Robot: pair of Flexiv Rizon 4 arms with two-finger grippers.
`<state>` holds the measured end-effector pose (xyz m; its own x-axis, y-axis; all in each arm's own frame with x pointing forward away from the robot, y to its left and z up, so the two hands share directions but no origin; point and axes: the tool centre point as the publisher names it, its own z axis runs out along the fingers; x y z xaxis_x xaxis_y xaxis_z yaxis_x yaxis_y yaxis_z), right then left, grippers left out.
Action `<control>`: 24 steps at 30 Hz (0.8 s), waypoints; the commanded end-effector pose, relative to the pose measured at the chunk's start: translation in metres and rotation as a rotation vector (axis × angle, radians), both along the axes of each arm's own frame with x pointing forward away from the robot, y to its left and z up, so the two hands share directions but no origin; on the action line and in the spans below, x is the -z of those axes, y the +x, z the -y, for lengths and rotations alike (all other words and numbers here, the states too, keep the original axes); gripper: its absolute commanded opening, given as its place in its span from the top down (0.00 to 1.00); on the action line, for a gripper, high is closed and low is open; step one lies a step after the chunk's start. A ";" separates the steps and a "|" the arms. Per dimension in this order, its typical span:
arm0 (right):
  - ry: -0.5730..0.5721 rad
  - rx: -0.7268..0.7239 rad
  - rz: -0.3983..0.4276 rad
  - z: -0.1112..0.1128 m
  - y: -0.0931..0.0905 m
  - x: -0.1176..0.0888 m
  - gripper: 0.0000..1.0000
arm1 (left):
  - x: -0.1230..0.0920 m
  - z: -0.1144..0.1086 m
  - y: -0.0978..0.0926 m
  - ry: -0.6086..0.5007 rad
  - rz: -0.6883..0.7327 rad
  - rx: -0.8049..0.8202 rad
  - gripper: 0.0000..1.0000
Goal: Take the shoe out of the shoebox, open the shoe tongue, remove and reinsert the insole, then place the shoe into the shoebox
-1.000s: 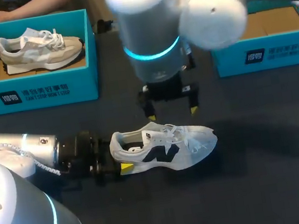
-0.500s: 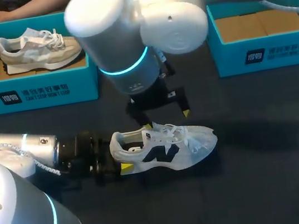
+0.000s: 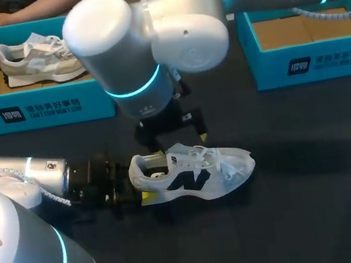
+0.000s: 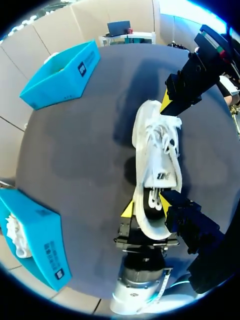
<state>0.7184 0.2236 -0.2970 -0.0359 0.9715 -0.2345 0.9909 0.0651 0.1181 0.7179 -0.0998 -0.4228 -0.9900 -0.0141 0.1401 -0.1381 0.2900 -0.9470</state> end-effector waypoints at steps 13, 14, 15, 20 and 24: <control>0.028 -0.024 -0.018 -0.025 0.005 0.029 0.00 | 0.000 0.000 0.001 0.004 -0.002 0.001 1.00; 0.029 -0.023 -0.018 -0.025 0.005 0.029 0.00 | 0.000 0.000 0.001 0.004 -0.002 0.001 1.00; 0.029 -0.023 -0.019 -0.025 0.005 0.029 0.00 | 0.000 0.000 0.001 0.004 -0.002 0.001 1.00; 0.021 -0.023 -0.030 -0.025 0.005 0.032 0.00 | 0.000 0.000 0.001 0.004 -0.002 0.001 1.00; 0.014 -0.027 -0.033 -0.026 0.006 0.034 0.00 | 0.000 0.000 0.001 0.004 -0.002 0.001 1.00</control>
